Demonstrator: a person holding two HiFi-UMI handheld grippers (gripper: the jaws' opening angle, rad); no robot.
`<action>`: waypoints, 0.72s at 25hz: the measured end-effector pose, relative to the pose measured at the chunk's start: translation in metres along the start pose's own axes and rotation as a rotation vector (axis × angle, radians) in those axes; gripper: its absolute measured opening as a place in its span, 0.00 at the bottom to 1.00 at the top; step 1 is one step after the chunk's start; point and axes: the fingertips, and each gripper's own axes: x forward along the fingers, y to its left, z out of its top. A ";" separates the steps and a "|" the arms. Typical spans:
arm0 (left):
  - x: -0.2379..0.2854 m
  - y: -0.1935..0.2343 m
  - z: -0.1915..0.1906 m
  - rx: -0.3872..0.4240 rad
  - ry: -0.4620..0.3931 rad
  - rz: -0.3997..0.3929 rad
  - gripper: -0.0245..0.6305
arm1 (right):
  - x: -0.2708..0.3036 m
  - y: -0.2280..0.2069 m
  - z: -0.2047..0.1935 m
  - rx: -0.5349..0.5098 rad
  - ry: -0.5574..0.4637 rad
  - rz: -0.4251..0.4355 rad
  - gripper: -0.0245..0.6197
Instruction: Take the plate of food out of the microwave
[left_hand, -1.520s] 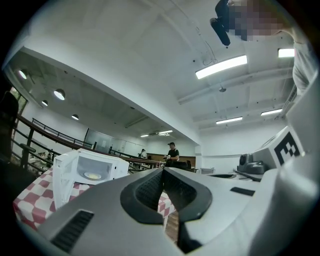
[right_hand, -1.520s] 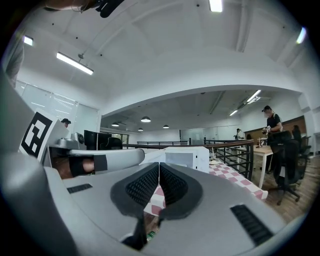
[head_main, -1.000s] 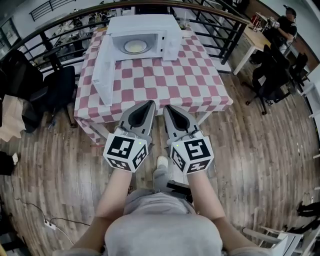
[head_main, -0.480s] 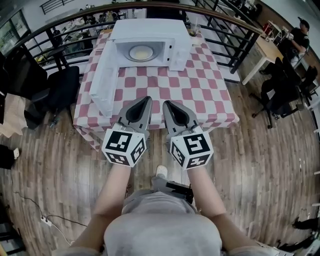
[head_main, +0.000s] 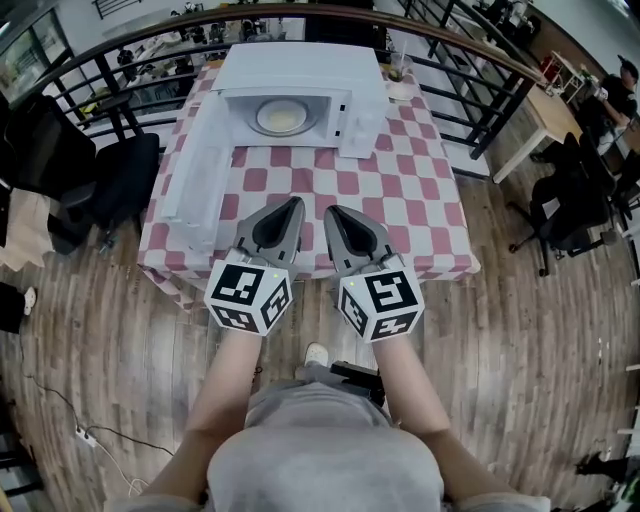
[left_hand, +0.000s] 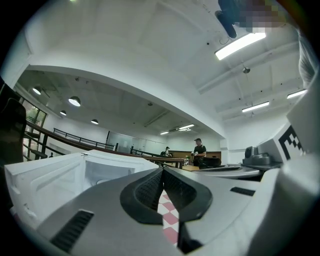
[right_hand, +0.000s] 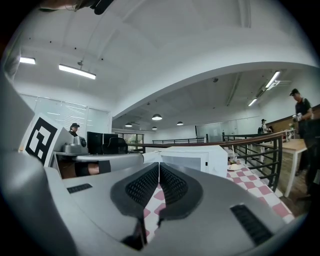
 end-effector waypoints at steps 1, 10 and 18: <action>0.006 0.001 -0.001 -0.005 0.000 0.003 0.04 | 0.004 -0.005 0.000 -0.001 0.003 0.006 0.08; 0.050 0.021 -0.006 -0.034 -0.007 0.058 0.04 | 0.039 -0.041 -0.003 0.001 0.017 0.062 0.08; 0.066 0.033 -0.011 -0.046 0.001 0.077 0.04 | 0.051 -0.053 -0.012 0.018 0.026 0.077 0.08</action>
